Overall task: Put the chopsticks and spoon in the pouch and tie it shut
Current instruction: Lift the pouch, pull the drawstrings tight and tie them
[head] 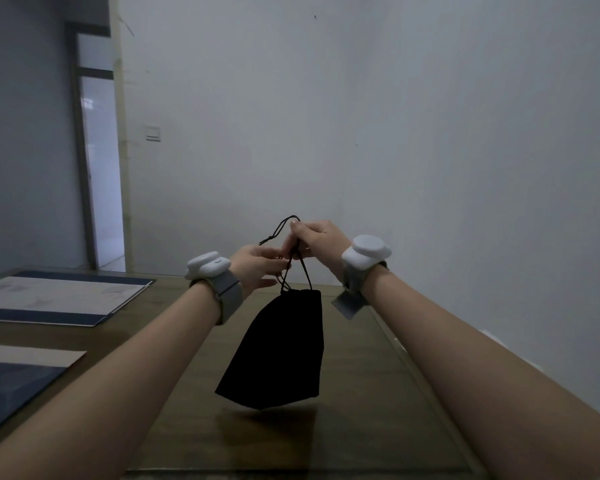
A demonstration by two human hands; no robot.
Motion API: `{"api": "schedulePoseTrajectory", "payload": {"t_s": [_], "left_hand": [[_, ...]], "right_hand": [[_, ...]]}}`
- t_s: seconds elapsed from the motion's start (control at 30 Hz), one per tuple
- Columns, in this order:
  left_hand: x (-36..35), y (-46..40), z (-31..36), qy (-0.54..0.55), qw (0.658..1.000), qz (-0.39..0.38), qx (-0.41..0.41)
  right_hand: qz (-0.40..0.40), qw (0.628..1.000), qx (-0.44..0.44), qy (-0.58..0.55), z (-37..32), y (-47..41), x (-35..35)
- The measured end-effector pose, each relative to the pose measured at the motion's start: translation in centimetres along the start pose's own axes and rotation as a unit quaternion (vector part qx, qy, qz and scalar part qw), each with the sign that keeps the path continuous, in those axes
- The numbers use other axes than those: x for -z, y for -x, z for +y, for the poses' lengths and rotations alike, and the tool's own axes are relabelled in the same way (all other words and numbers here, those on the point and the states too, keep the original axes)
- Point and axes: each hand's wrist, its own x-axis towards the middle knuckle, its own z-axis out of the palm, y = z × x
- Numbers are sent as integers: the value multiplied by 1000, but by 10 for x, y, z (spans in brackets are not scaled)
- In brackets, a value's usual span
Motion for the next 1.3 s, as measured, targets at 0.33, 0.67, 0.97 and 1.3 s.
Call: {"api": "schedulePoseTrajectory", "payload": {"t_s": [0.33,0.67,0.97,1.3], "left_hand": [[20,-2,9,163,986,33,23],[-1,-7,9,398,916,-42,-12],[7,-5,-1,310,951,-26,-5],[27,-1,-11,171,985,-10,24]], "right_hand": [[82,965,-154,-198,6,-2,0],[104,924,-249,-270,20,7,-2],[175,815,-239,-499,44,15,6],[142,895,-267,-328,49,16,18]]}}
